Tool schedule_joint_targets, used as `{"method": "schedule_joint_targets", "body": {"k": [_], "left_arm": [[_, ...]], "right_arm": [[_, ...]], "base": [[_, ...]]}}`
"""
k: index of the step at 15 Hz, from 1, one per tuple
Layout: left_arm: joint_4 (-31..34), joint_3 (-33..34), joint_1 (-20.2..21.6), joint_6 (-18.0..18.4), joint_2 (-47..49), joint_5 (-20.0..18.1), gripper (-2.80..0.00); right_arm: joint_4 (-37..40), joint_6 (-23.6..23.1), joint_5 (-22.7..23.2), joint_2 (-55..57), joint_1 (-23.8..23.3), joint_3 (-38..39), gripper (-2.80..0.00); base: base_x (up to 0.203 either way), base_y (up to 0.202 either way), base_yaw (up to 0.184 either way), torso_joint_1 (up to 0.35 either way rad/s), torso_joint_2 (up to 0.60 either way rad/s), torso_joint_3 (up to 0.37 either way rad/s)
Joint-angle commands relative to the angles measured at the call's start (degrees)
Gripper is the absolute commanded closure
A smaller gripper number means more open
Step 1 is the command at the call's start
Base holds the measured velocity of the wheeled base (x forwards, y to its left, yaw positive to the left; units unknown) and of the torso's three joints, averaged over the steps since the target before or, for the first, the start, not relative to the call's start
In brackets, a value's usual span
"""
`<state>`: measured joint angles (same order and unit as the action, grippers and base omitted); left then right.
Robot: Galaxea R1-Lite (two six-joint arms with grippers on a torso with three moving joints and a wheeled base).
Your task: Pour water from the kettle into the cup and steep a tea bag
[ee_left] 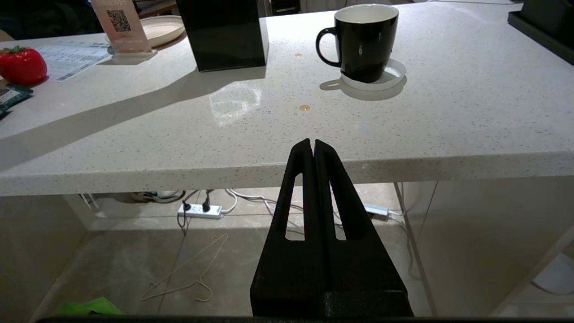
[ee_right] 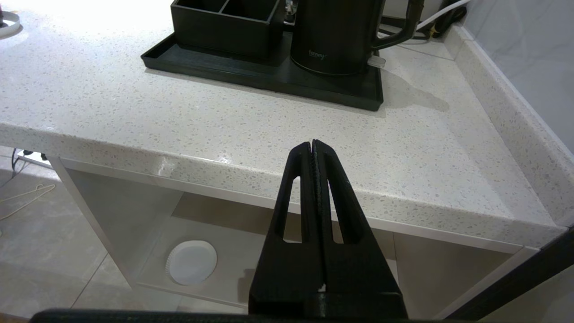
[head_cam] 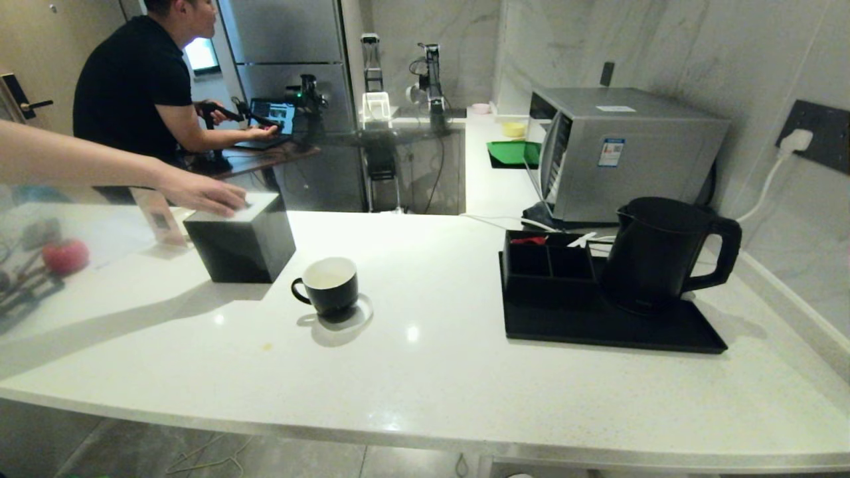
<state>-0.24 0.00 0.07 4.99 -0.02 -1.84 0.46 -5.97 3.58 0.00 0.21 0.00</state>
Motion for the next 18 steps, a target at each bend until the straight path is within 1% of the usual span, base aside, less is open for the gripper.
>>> {"method": "schedule_joint_targets", "body": {"k": [1,18], "left_arm": [[0.0,0.0,0.0,0.0,0.0,0.0,0.00],[0.0,0.0,0.0,0.0,0.0,0.0,0.00]], "right_arm": [[0.0,-0.1,0.0,0.0,0.0,0.0,0.00],[0.0,-0.1,0.1,0.0,0.1,0.0,0.00]], "base": [[0.000,0.000,0.000,0.000,0.00,0.000],[0.000,0.000,0.000,0.000,0.00,0.000]]}}
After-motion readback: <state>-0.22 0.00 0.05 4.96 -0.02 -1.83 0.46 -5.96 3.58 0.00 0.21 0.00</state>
